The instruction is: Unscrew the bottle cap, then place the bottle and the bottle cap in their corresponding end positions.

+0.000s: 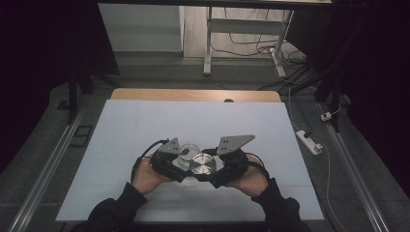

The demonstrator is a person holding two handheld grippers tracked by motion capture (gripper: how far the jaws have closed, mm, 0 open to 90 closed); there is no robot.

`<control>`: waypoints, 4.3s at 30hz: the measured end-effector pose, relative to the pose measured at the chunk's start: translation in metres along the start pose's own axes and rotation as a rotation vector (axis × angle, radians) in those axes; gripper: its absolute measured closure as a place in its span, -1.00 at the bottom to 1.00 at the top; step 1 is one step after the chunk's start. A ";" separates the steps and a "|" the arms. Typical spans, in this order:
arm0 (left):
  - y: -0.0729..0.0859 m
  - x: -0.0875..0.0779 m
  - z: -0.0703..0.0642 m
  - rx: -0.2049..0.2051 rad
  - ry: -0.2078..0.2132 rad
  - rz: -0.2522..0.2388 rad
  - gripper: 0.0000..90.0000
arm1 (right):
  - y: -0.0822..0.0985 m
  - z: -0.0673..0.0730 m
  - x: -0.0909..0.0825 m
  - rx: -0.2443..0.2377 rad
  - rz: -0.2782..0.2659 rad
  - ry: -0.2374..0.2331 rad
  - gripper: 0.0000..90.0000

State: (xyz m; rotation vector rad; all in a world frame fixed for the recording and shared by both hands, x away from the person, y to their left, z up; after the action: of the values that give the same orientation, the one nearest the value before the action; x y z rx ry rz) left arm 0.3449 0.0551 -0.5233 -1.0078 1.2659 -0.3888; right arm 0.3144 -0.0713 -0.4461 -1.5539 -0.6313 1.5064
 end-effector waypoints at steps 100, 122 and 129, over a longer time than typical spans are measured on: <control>-0.019 0.069 0.101 -0.068 -0.167 -0.012 -0.65 | 0.091 -0.017 0.076 0.033 0.098 0.089 -0.58; -0.010 0.072 0.106 -0.064 -0.196 0.026 -0.65 | 0.102 -0.022 0.094 0.024 0.155 0.100 -0.59; -0.007 0.072 0.106 -0.062 -0.196 0.026 -0.65 | 0.104 -0.022 0.097 0.005 0.183 0.114 -0.59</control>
State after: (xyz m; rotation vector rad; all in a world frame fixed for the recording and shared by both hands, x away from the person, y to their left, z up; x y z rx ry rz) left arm 0.4656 0.0411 -0.5644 -1.0545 1.1187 -0.2256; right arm 0.3287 -0.0480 -0.5870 -1.7186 -0.4292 1.5377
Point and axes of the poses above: each handheld gripper's, and its own axes: x roughly forward along the jaws, y roughly out of its underside, z roughly to its left, the point moved 7 cm from there along x, roughly forward along the jaws, and after that the axes turned 3 degrees about x, right-handed, at the moved point
